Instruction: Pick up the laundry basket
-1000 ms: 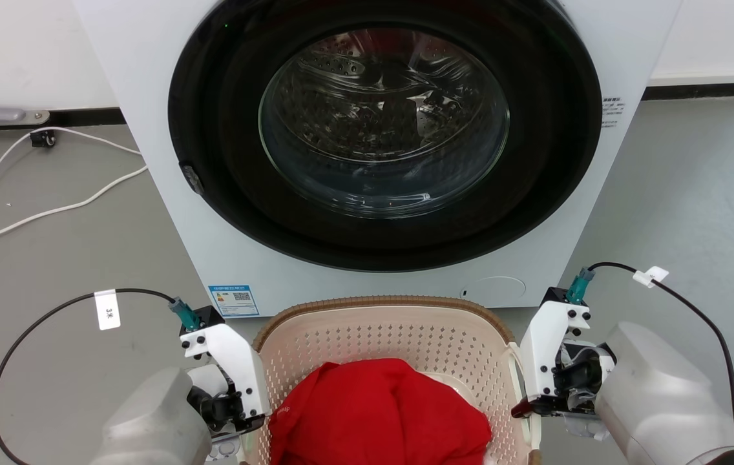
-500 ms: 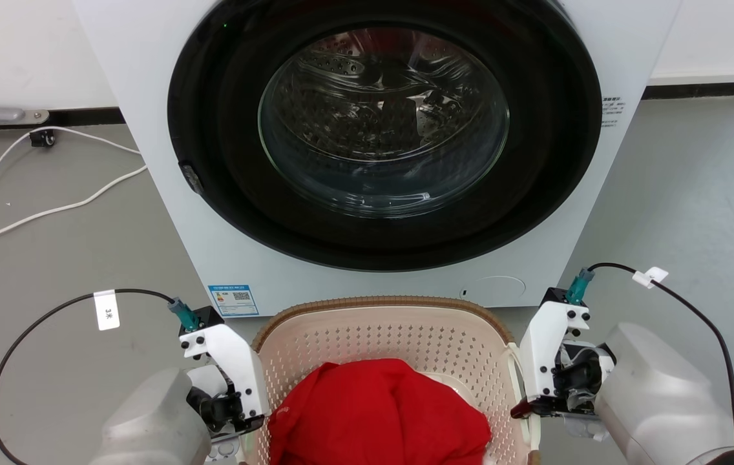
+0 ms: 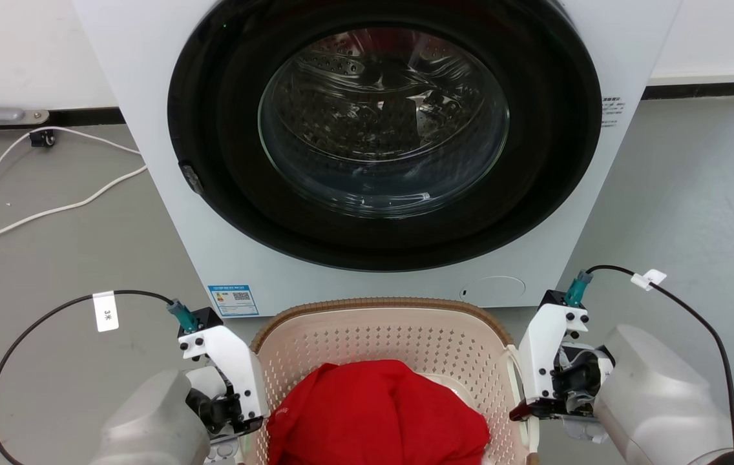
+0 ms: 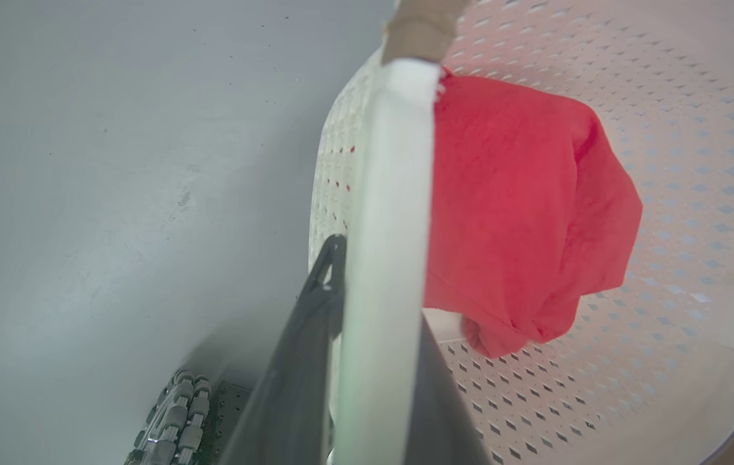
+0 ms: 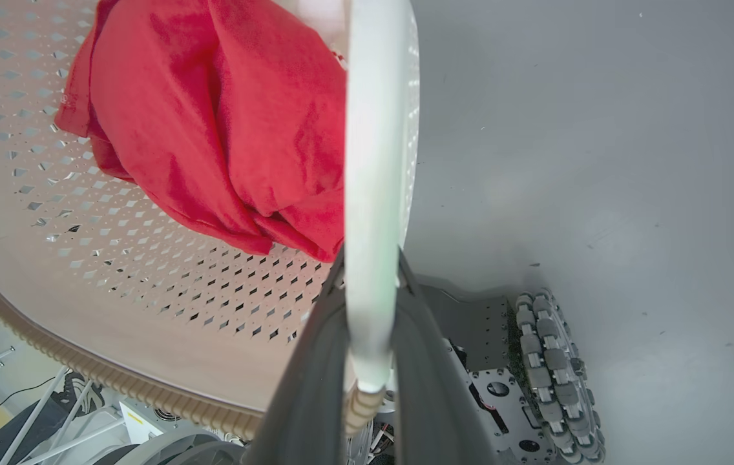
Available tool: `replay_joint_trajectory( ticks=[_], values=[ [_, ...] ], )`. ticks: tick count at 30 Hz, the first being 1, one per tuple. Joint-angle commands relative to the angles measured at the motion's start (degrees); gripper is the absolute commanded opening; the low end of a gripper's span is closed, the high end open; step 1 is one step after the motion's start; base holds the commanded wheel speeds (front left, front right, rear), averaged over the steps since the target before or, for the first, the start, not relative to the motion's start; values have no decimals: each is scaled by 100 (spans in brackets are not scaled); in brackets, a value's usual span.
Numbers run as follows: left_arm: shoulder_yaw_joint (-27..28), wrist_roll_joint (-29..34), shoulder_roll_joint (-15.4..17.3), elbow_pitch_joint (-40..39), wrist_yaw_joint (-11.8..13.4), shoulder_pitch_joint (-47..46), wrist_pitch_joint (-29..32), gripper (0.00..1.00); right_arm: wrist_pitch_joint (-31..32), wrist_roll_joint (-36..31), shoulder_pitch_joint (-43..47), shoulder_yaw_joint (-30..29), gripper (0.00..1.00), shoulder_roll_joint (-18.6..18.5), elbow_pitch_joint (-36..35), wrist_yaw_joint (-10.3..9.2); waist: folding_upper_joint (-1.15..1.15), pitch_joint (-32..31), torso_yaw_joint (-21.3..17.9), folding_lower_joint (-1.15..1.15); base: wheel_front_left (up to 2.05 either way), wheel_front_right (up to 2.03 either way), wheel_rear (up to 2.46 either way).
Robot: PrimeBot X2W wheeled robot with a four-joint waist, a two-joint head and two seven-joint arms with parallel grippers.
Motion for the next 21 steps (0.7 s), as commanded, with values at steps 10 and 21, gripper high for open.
replay_joint_trajectory(
  ticks=[10,21],
  values=[
    [13,-117,-126,-132,-81,-25,-113,0,18,134,152,62,0,182,-31,20,0,33,9,0,0,0,0],
    [-25,-117,-90,-120,-79,-73,-142,0,7,211,98,125,0,177,-29,19,0,65,-15,0,0,0,0]
  ],
)
